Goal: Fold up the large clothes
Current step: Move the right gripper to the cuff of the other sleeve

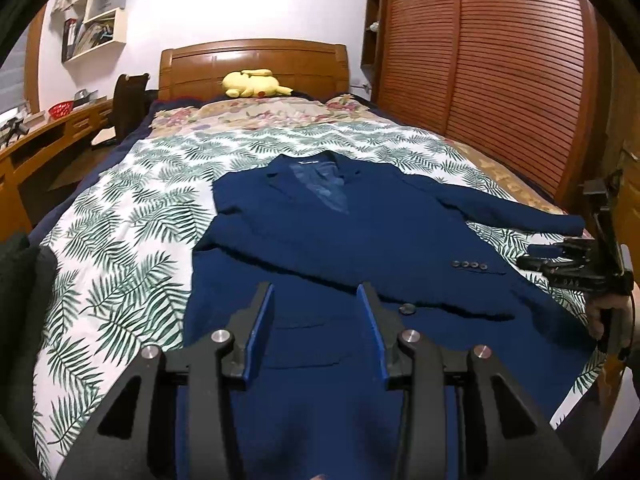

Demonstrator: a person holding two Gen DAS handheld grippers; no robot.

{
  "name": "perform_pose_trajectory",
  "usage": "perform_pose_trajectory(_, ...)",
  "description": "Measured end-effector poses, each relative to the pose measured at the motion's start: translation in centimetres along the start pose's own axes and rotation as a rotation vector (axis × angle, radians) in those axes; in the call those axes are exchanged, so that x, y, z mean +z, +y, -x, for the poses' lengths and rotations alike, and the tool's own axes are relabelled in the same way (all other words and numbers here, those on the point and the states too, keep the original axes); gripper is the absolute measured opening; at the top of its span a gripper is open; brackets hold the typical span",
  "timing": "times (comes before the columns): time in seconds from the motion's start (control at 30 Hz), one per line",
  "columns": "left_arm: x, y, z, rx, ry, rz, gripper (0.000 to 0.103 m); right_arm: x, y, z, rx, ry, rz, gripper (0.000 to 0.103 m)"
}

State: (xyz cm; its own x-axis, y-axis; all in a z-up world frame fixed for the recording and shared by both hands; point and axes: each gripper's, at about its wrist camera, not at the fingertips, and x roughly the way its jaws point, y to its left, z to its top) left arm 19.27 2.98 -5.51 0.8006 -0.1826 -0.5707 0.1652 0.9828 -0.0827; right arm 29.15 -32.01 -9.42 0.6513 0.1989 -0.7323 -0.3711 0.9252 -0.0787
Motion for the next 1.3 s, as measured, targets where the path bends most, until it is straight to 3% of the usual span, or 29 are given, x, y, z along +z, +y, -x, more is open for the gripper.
perform_pose_trajectory(0.2,0.1,-1.1,-1.1,0.016,0.016,-0.043,0.041,-0.9,1.6,-2.2,0.083,0.054,0.020,0.046)
perform_pose_trajectory(0.43,-0.5,-2.8,-2.1,-0.027,0.046,-0.015,0.041,-1.8,0.1,-1.2,0.083,0.055,0.035,0.046)
perform_pose_trajectory(0.5,-0.5,-4.1,-2.4,-0.032,0.047,-0.038,0.041,-1.9,-1.3,-0.6,0.082,0.050,0.028,0.055)
perform_pose_trajectory(0.57,-0.5,-5.0,-2.7,-0.040,0.048,-0.055,0.041,-2.1,-3.0,-0.1,0.048,0.044,0.019,0.064)
perform_pose_trajectory(1.07,-1.1,-8.4,-4.7,-0.092,0.093,-0.078,0.041,-2.0,-20.7,2.4,-0.271,0.070,-0.156,0.064)
perform_pose_trajectory(1.3,-1.5,-8.9,-5.2,-0.072,0.109,-0.115,0.041,-1.7,-27.4,4.0,-0.380,0.073,-0.292,0.064)
